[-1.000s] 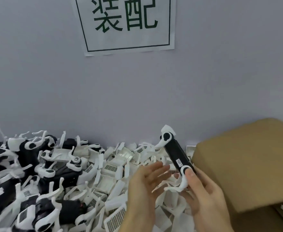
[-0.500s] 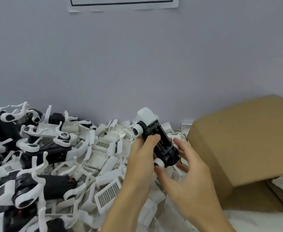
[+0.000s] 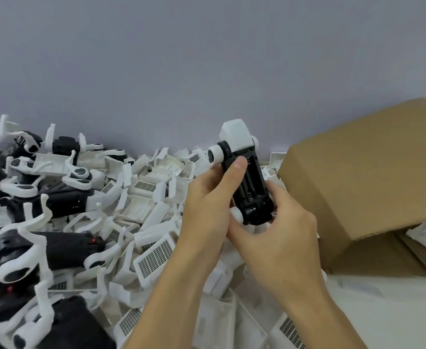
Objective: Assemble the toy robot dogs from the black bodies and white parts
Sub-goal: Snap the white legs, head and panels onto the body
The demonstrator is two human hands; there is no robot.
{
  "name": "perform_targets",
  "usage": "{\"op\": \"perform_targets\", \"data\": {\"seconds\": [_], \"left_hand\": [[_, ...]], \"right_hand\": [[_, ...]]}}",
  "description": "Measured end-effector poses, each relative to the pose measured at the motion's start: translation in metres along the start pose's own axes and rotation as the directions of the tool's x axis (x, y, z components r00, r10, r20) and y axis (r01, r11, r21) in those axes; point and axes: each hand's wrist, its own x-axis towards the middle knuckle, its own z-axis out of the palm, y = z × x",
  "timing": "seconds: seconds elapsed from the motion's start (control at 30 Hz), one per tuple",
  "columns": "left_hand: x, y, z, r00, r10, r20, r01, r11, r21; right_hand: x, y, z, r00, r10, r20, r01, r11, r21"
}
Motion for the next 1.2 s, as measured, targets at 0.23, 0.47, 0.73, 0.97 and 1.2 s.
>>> {"op": "perform_targets", "data": {"seconds": [0.23,0.47,0.73,0.97,1.2], "left_hand": [[0.0,0.002,0.0,0.999,-0.011,0.034,0.011,1.0,0.013],[0.0,-0.001,-0.001,1.0,0.019,-0.012,-0.018,0.996,0.088],[0.0,-0.007,0.0,0.986,0.126,0.111,-0.152,0.951,0.268],[-0.004,-0.01,0.007,0.966,0.116,0.229,-0.211,0.867,0.452],[-0.008,-0.006,0.011,0.947,0.119,0.299,-0.265,0.816,0.514]], "right_hand": [[-0.001,-0.001,-0.003,0.993,-0.077,-0.094,0.071,0.996,-0.063],[0.003,0.005,-0.005,0.992,-0.007,0.124,0.007,1.0,-0.001],[0.017,0.005,-0.03,0.989,-0.073,0.127,0.045,0.976,0.213],[0.018,-0.001,-0.028,0.999,0.043,0.011,-0.044,0.934,0.355],[0.02,-0.001,-0.026,0.984,0.11,-0.143,-0.048,0.924,0.381]]}}
